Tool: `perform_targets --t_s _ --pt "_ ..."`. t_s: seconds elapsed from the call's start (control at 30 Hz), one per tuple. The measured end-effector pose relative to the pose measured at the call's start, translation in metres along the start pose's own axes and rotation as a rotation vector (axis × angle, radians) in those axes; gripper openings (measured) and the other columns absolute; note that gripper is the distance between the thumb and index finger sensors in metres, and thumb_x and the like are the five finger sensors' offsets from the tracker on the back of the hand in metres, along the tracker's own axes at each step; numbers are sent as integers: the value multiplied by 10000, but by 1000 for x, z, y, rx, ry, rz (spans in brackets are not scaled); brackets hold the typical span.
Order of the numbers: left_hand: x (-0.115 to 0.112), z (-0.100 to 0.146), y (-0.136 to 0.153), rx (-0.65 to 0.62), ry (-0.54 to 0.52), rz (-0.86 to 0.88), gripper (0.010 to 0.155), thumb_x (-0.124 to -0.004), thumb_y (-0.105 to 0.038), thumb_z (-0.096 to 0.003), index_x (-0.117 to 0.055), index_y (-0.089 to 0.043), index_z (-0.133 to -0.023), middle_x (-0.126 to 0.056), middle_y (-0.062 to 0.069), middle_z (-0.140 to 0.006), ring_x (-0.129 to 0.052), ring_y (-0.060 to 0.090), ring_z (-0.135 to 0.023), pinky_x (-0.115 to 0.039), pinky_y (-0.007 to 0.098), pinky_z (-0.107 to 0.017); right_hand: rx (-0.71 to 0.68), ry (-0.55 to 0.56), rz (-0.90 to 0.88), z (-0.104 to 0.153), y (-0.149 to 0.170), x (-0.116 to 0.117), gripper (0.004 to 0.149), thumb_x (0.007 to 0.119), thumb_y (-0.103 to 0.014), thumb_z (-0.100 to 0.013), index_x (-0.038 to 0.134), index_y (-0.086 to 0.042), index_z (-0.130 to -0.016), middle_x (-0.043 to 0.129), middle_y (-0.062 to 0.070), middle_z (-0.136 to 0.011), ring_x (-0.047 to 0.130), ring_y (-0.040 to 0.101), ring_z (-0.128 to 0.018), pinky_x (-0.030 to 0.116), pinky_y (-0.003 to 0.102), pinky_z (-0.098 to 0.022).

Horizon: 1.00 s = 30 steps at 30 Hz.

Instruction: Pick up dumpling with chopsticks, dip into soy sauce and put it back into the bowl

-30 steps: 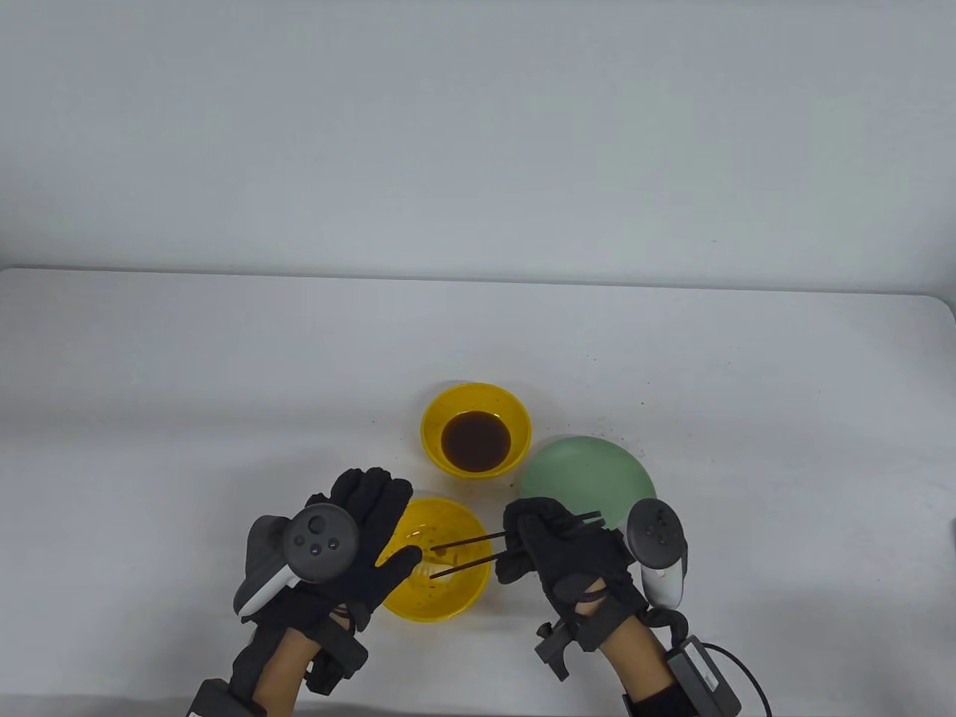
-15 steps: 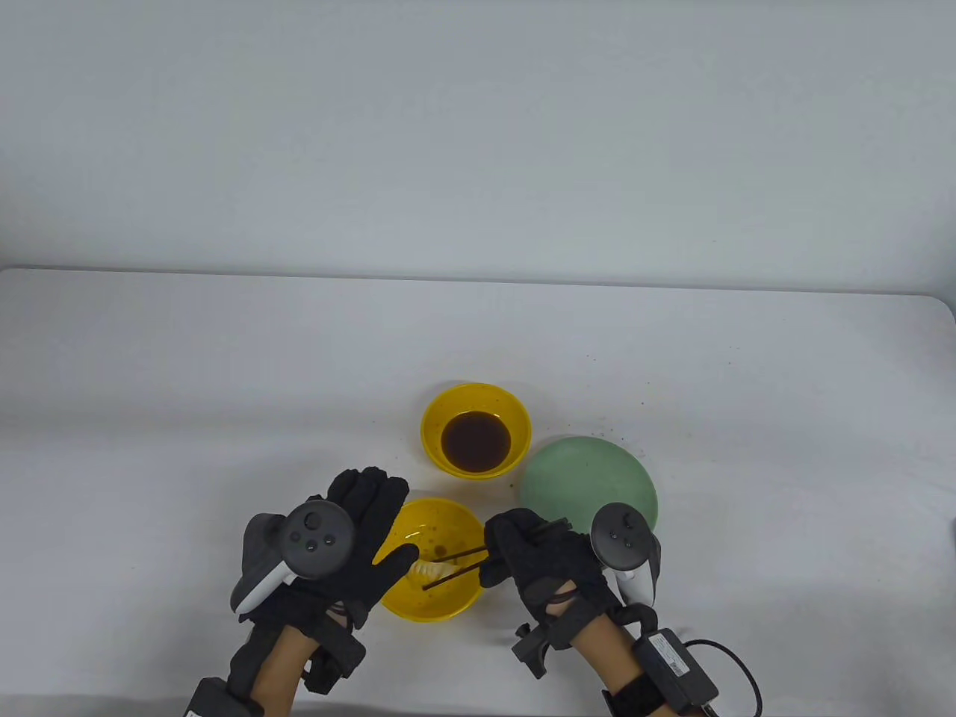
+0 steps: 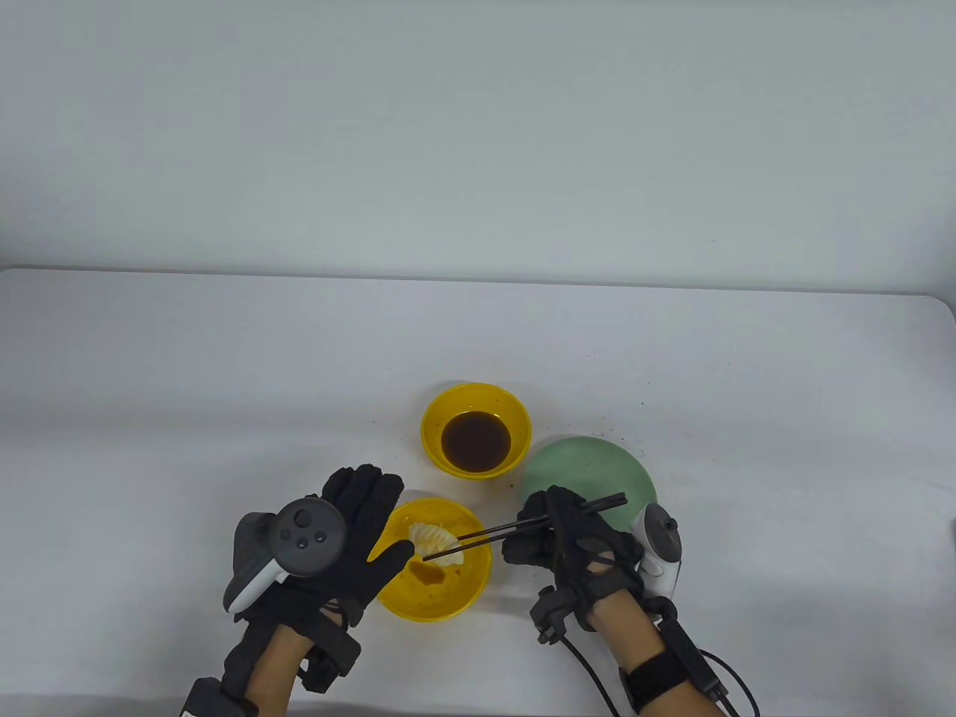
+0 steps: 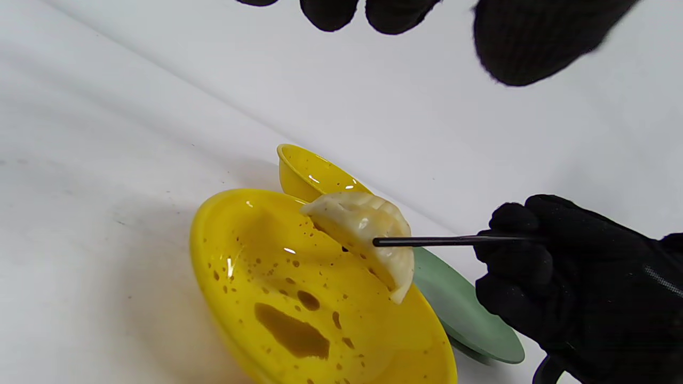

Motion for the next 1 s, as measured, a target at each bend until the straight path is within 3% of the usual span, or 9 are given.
perform_targets --t_s 0.13,0.27,0.4,0.53,0.8,1.0 --pt "0 0 2 6 4 12 821 -671 -659 -465 -277 -421 -1144 -232 -59 -1247 -194 344 -1195 -226 672 -813 -42 29 -97 -2 -16 -3 384 726 -394 -510 849 -96 -720 892 248 -664 1127 292 -391 946 522 -370" --pt "1 -1 3 10 5 18 820 -670 -660 -466 -276 -422 -1144 -232 -60 -1247 -190 343 -1196 -225 670 -814 -141 119 -52 -11 -42 -11 383 721 -402 -510 840 -110 -727 886 233 -678 1124 280 -407 943 513 -385" --pt "-1 -2 3 15 18 14 819 -669 -660 -466 -276 -422 -1144 -231 -59 -1247 -191 344 -1195 -225 671 -814 -213 277 87 -33 -58 -20 381 720 -403 -511 836 -113 -729 881 230 -683 1120 281 -416 940 511 -391" --pt "0 -1 3 19 16 21 820 -670 -659 -466 -276 -421 -1145 -231 -59 -1247 -191 345 -1195 -225 671 -814 -244 332 252 -54 -61 -17 381 719 -404 -512 833 -116 -733 875 228 -691 1116 282 -426 935 512 -399" --pt "-1 -2 4 22 19 16 819 -670 -659 -467 -275 -421 -1144 -232 -59 -1247 -192 345 -1195 -225 670 -815 -297 317 511 -74 -55 2 379 723 -412 -509 827 -133 -743 865 214 -716 1109 279 -456 928 508 -419" --pt "-1 -2 4 21 22 14 821 -671 -659 -466 -277 -419 -1145 -234 -57 -1247 -192 350 -1194 -227 671 -813 -308 319 409 -71 -56 0 379 724 -409 -509 829 -127 -740 867 219 -710 1111 282 -446 929 510 -414"
Point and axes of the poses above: the tracker on the back of each hand, its own y axis roughly to the little-finger side, its own z axis roughly from the fingertips to the wrist, x = y × z, the point moved 2 cm from there along -z, roughly from the wrist to the fingertips
